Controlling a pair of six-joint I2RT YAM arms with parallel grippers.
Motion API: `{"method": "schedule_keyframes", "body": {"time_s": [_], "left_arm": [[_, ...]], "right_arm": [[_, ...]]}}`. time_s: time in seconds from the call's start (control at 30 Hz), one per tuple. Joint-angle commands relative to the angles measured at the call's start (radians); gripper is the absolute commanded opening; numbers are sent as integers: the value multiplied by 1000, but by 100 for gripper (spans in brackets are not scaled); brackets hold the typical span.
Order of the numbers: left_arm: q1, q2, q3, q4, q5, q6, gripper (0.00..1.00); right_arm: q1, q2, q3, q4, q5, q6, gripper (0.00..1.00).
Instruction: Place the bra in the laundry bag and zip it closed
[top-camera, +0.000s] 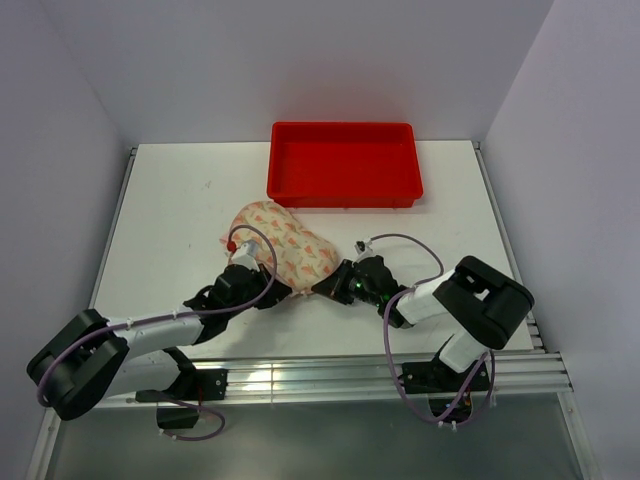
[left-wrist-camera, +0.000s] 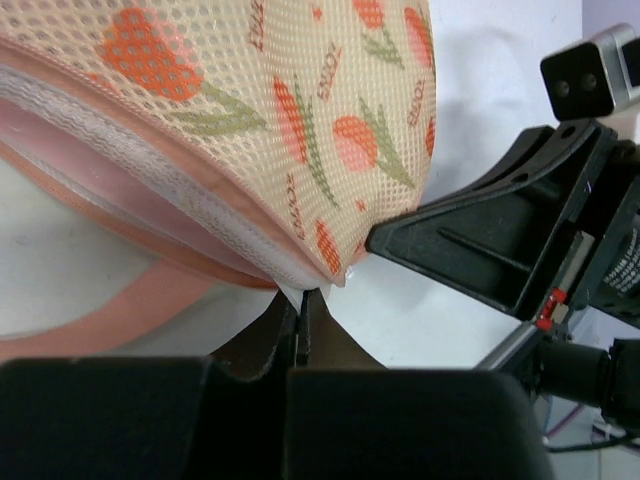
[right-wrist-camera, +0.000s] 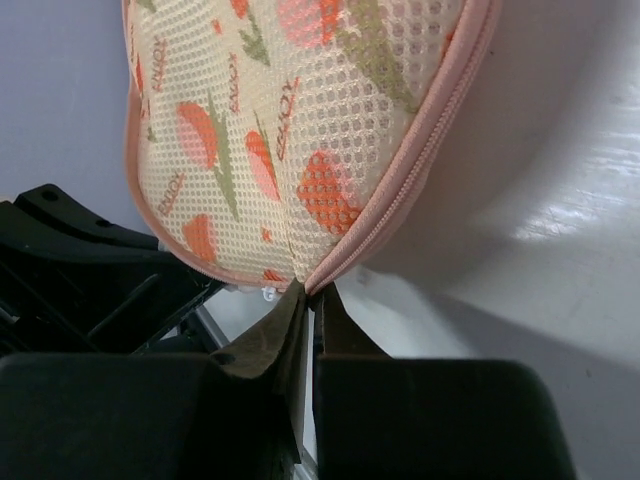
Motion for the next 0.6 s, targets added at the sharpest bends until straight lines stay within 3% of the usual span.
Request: {"method": "schedule_keyframes", "body": {"time_s": [0.0, 0.33, 0.57], "left_arm": [[-3, 6, 44, 59, -77, 41, 0], [-8, 41, 30, 188, -276, 43, 0], [-70, 213, 61, 334, -251, 2, 0]], "right_arm": [[-6, 14, 19, 99, -14, -8, 1], [-4, 8, 36, 65, -228, -61, 0], [-4, 40, 108, 33, -274, -86, 0]]}}
